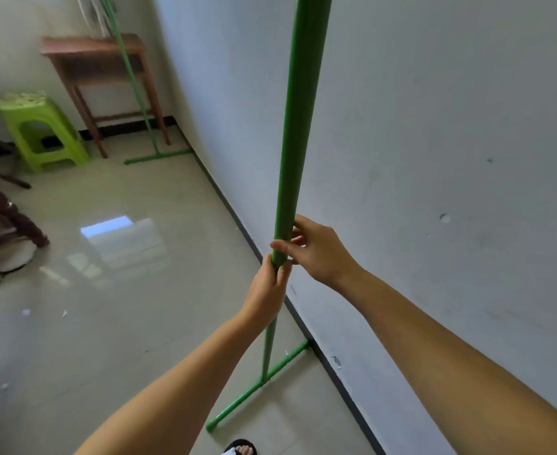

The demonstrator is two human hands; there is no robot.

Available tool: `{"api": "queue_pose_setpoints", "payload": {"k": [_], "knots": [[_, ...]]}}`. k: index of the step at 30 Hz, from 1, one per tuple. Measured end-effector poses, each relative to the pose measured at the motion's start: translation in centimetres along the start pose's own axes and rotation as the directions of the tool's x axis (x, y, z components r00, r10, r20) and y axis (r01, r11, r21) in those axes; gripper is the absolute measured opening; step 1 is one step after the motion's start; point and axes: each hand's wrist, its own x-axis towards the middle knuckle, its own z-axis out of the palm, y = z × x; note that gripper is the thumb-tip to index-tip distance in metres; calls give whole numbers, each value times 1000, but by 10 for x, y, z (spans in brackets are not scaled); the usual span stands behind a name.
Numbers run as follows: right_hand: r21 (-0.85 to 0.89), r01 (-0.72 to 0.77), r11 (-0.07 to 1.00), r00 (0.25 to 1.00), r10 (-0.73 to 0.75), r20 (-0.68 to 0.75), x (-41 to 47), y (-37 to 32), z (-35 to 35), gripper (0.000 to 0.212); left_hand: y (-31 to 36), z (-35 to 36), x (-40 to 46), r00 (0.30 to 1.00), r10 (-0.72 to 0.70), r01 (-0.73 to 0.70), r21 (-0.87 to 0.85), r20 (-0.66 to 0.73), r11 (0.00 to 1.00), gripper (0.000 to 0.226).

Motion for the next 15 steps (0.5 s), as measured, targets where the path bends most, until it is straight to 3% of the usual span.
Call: {"api": "queue_pose_setpoints", "payload": {"k": [2, 9, 15], "knots": [[-43, 53, 998, 998, -52, 17, -5, 4, -3, 33, 1, 9, -6, 999, -19, 17, -34, -50, 999, 4], [-57, 175, 983, 984, -173, 39, -42, 11, -13, 34, 6, 32, -44, 996, -26, 23, -31, -83, 999, 27], [-84, 192, 978, 981, -189, 42, -60, 14, -18, 36, 3, 42, -60, 995, -30, 30, -9, -92, 1000, 27]]}}
